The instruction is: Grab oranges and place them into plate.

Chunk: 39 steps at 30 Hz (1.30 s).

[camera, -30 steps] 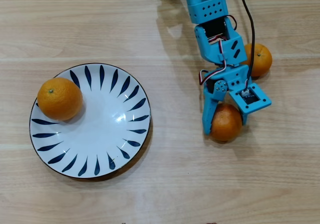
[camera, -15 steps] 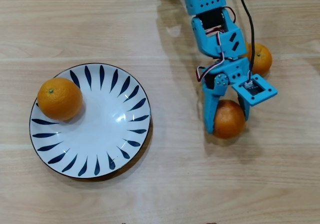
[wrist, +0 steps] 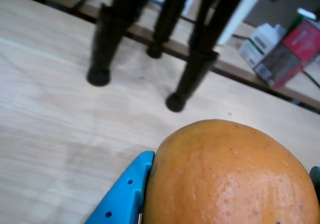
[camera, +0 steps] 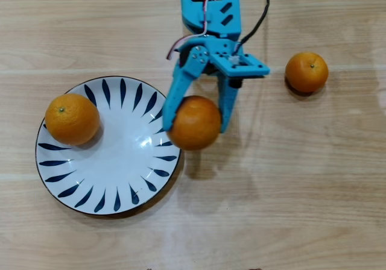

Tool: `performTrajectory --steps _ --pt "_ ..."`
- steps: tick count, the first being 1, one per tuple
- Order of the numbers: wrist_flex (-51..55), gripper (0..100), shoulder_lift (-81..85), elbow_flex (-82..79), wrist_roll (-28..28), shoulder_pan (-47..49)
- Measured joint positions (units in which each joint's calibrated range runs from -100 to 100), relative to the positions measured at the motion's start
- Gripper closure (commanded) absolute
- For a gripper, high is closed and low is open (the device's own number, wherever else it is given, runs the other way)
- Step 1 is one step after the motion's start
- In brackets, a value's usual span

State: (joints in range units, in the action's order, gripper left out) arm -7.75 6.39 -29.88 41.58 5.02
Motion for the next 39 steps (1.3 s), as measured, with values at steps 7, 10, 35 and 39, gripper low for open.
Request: performTrajectory --steps 7,10,35,39 --pt "0.0 69 8.2 -10.1 -0.3 -11.6" --pt "0.0 69 8.7 -14.4 -0.3 -15.3" --pt "0.0 56 9.1 -19.7 -0.4 -16.6" --pt "-0.2 52 9.3 -19.5 -0.6 -16.1"
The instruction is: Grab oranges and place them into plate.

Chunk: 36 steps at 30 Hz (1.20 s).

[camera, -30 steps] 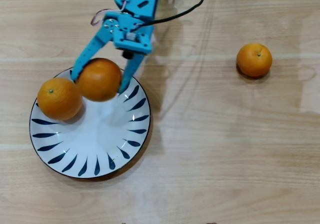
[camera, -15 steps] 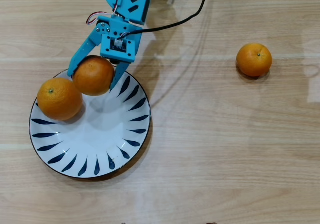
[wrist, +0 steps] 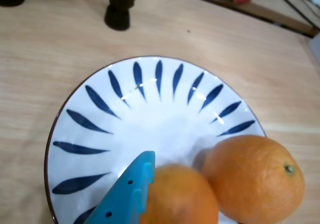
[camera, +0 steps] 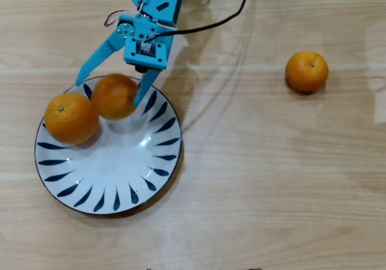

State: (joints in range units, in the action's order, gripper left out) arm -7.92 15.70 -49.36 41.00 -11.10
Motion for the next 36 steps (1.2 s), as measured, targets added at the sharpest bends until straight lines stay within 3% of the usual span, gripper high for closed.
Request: performTrajectory --steps 6,13,18,23,30,36 --pt "0.0 57 -0.1 -0.1 -0.1 0.3" --pt "0.0 82 3.7 -0.1 -0.3 4.4" --pt "2.4 83 9.9 -0.5 -2.0 9.5" --pt "22.2 89 16.7 3.7 -2.3 15.0" --pt "64.5 90 22.6 23.9 -4.6 26.4" --pt "83.6 90 23.2 36.6 -3.8 35.8"
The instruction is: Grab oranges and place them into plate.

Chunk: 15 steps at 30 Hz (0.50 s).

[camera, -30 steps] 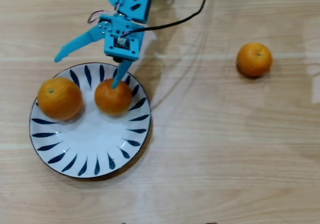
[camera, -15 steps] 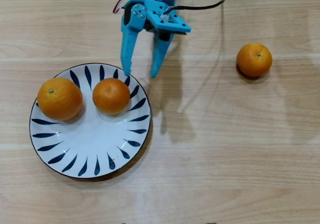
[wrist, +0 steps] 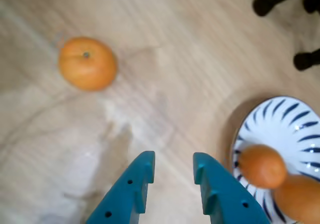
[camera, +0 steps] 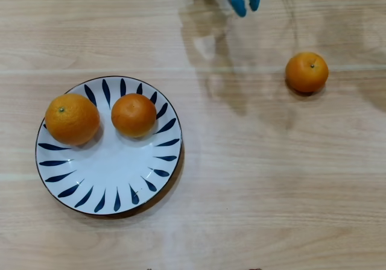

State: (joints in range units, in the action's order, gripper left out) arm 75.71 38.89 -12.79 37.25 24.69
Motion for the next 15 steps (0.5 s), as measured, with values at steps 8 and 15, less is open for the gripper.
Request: performTrajectory --steps 8,15 --pt "13.1 84 -5.2 8.2 4.4 9.5" --pt "6.0 65 -13.0 4.4 8.3 15.4"
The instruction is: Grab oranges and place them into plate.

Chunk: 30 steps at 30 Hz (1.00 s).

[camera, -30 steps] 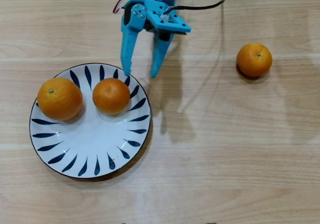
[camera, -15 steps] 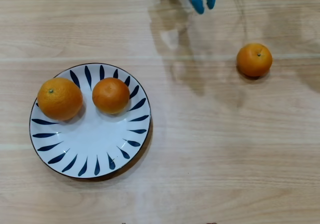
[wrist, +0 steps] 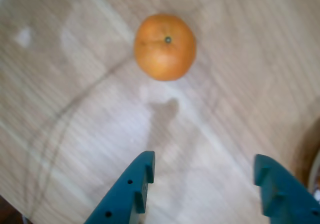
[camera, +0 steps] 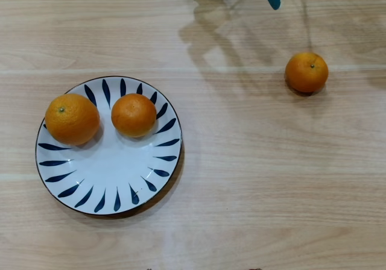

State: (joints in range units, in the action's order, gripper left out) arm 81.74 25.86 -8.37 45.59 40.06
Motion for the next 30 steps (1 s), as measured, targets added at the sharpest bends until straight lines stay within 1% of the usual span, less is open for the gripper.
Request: performTrajectory --steps 2,4,8,12,14,15,17,21,26,30 --pt "-3.4 59 -1.4 -3.5 2.2 1.7" --pt "-7.0 55 -2.4 -6.2 3.8 3.1" --pt "-14.4 55 -3.6 -11.6 7.4 6.2" --pt "-19.5 55 -6.3 -13.8 10.2 8.9" --pt "-21.4 55 -7.3 -14.1 10.6 9.3" --pt "-25.3 55 -10.5 -14.3 10.7 9.5" --pt "-27.6 55 -12.2 -14.3 10.7 9.5" --pt "-35.9 55 -18.1 -17.3 10.7 10.0" --pt "-48.2 55 -21.5 -22.6 10.8 10.0" --pt "-54.2 55 -23.4 -24.9 10.9 10.0"
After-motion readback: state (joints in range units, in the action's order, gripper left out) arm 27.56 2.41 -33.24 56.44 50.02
